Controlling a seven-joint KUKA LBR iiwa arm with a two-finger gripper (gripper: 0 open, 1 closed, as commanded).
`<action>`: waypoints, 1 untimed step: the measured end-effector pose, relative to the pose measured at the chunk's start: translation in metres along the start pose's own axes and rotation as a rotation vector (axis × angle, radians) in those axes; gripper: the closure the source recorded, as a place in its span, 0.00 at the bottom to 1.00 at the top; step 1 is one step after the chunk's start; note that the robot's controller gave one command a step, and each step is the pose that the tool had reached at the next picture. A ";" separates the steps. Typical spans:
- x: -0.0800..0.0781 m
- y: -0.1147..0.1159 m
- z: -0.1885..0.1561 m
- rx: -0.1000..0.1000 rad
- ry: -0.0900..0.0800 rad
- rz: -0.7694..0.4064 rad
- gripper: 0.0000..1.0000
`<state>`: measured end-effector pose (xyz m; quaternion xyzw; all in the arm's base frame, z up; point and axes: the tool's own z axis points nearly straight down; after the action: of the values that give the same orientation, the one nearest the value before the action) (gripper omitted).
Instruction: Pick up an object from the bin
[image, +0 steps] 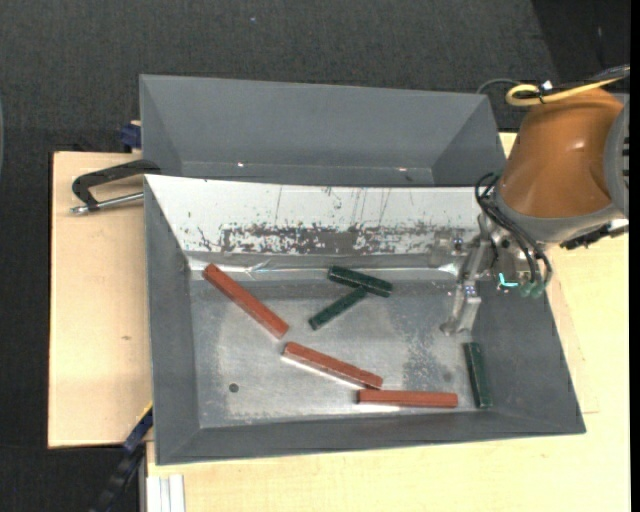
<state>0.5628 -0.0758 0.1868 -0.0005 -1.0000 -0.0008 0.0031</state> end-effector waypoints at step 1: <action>-0.002 0.000 -0.004 0.001 -0.008 -0.001 0.00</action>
Offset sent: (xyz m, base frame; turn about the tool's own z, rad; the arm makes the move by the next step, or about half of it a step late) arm -0.0639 0.0669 -0.1168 -0.2608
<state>0.5646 -0.0756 0.1912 0.0001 -1.0000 -0.0003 -0.0011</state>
